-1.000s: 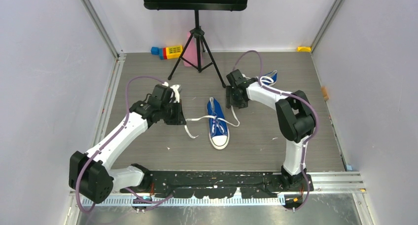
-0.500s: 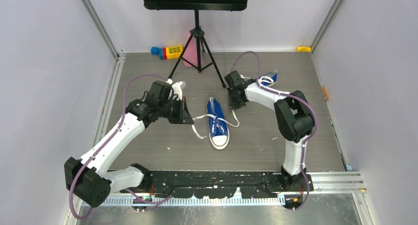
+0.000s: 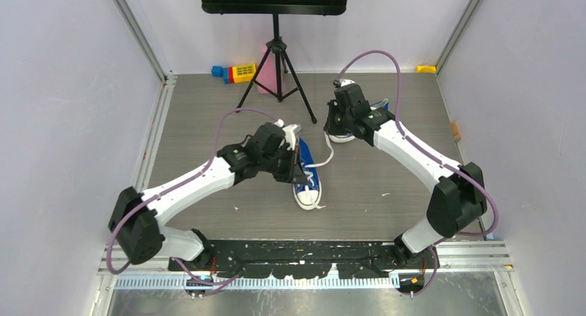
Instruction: Tie the shoes
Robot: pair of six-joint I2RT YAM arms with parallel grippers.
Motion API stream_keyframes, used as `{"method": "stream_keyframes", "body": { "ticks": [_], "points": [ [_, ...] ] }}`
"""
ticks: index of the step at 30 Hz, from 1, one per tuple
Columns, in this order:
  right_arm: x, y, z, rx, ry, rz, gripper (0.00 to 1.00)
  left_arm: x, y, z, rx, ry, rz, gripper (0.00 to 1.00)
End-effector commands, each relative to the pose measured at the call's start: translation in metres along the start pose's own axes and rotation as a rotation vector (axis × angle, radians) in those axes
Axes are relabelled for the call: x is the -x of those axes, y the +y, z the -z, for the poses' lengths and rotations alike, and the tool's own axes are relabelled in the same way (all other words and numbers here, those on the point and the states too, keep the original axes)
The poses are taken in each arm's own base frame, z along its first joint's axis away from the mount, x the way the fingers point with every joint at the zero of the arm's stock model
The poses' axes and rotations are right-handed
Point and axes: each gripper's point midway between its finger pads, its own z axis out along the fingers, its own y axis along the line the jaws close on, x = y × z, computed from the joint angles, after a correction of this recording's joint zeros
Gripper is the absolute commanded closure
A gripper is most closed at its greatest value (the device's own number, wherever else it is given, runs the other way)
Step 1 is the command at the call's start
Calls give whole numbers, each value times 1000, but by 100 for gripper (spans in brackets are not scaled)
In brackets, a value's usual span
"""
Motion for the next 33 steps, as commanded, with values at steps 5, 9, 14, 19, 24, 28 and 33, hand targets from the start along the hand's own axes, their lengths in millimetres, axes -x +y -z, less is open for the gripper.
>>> {"method": "stream_keyframes", "body": {
  "ticks": [5,9,14,19,24,28,33],
  "points": [
    [-9,6,29,88,-39,-36,100,63,2,-60,100,-176,-7,100],
    [-12,3,34,96,-61,-67,100,73,7,-82,145,-181,-39,93],
    [-20,4,35,124,-39,-90,100,69,7,-74,180,-120,-109,48],
    [-32,12,34,176,5,-90,100,64,19,-27,253,-112,-139,42],
    [-54,32,41,314,103,-86,100,53,42,-2,276,-85,-77,41],
    [-67,51,50,437,148,-131,100,54,59,-1,236,-83,10,42],
    [-81,80,62,544,177,-161,100,62,74,-8,196,-71,79,42]
  ]
}}
